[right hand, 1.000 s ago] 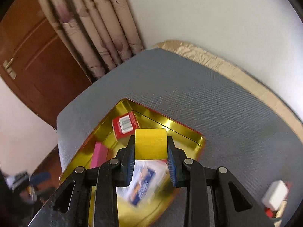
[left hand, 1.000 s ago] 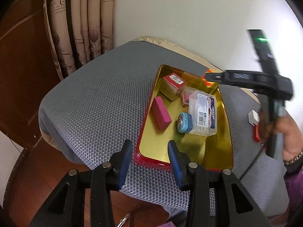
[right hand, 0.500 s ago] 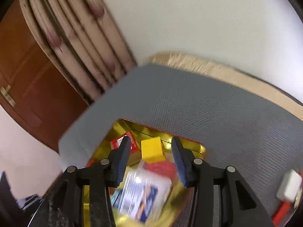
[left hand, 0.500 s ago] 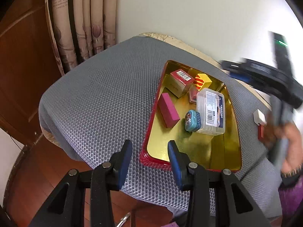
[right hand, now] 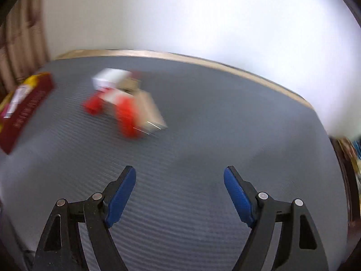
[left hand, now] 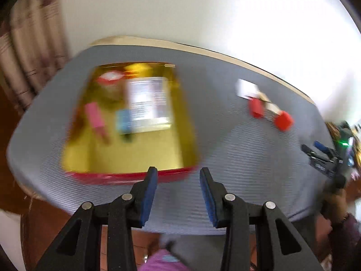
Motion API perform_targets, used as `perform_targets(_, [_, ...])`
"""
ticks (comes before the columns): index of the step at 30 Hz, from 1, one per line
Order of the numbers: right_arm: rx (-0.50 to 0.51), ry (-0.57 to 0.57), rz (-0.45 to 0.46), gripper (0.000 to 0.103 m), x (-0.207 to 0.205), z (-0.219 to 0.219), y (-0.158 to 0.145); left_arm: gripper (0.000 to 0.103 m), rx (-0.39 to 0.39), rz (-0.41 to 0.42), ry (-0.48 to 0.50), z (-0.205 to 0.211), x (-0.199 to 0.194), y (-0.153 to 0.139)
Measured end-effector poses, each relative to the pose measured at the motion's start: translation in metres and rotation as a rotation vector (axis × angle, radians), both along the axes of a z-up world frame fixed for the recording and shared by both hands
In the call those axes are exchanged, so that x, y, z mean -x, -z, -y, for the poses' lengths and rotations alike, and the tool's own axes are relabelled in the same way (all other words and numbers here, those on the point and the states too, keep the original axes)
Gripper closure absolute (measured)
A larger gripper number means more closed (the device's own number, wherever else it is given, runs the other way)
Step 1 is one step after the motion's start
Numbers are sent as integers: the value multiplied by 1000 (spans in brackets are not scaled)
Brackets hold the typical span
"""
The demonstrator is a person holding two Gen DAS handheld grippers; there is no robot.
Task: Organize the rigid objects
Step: 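Move the left tool to the red block and grasp it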
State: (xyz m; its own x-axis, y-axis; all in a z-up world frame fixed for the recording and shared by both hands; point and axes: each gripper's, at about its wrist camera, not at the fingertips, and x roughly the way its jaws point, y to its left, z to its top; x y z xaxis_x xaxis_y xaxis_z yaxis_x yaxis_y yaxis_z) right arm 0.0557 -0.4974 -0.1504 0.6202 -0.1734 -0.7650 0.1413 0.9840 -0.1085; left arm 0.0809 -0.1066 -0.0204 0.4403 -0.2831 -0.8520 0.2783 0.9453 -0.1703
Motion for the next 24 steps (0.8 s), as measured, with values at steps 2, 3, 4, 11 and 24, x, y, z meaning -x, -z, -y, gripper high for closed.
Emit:
perform_targets(2, [-27,50,10,25,9,25,5,64,44,-24,51,26,-11,-2])
perform_targets(3, [-56,64,16,25,11,33,6,64,61,-44,66,39,-19,-2])
perform_targets(4, [-91,78,25,25,13,39,7,64,78,-68,87,58,-32,-1])
perform_targets(11, [-163,8,79,23,20,35,3,64,55,-143,186,152,-108,26])
perform_targets(24, [-274,-10,108,20,32,55,0,64,3,-181,384,211,-152,67])
